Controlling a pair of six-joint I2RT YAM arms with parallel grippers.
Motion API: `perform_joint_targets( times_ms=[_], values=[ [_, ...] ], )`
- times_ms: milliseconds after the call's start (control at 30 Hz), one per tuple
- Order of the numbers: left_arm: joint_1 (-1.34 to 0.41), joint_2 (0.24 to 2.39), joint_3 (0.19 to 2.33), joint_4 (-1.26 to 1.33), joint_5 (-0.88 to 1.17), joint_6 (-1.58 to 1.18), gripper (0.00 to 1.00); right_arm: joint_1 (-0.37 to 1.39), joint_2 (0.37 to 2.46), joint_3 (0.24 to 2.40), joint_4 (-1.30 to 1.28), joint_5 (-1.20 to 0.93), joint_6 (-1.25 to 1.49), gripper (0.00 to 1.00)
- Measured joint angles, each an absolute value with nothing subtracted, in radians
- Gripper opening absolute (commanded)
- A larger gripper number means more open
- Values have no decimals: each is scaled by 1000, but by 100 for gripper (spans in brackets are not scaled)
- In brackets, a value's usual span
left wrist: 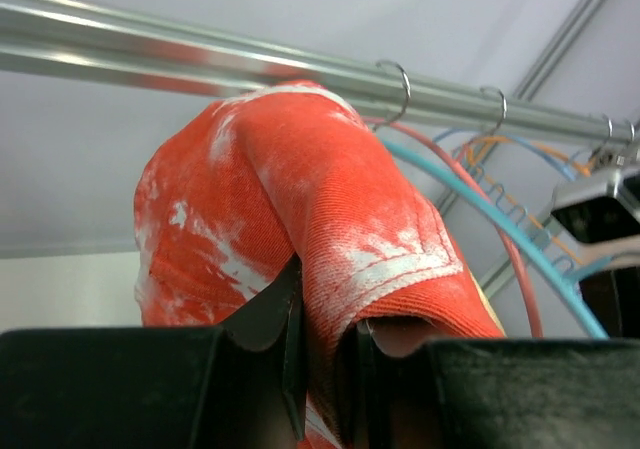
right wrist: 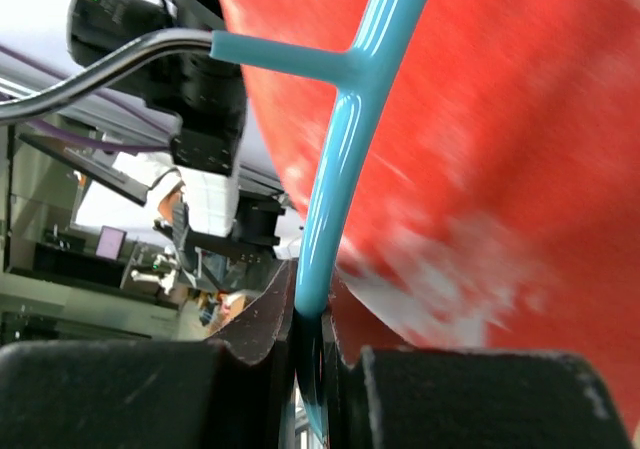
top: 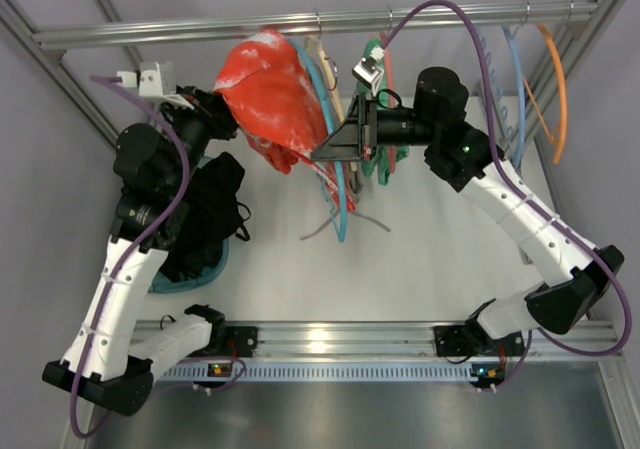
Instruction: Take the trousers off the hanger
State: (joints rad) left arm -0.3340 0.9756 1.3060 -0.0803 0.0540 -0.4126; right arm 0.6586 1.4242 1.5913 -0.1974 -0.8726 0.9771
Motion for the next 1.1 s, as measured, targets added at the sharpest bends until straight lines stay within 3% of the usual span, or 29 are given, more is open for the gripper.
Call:
perform_joint_targets(
  times_ms=[567, 1100],
  values=[
    [-111, 946, 1616, -111, -171, -471, 0, 641, 1380, 1497, -263, -863, 925, 0],
    [88, 535, 1477, -185, -316, -199, 0, 675, 1235, 1403, -347, -922, 802, 0]
  ],
)
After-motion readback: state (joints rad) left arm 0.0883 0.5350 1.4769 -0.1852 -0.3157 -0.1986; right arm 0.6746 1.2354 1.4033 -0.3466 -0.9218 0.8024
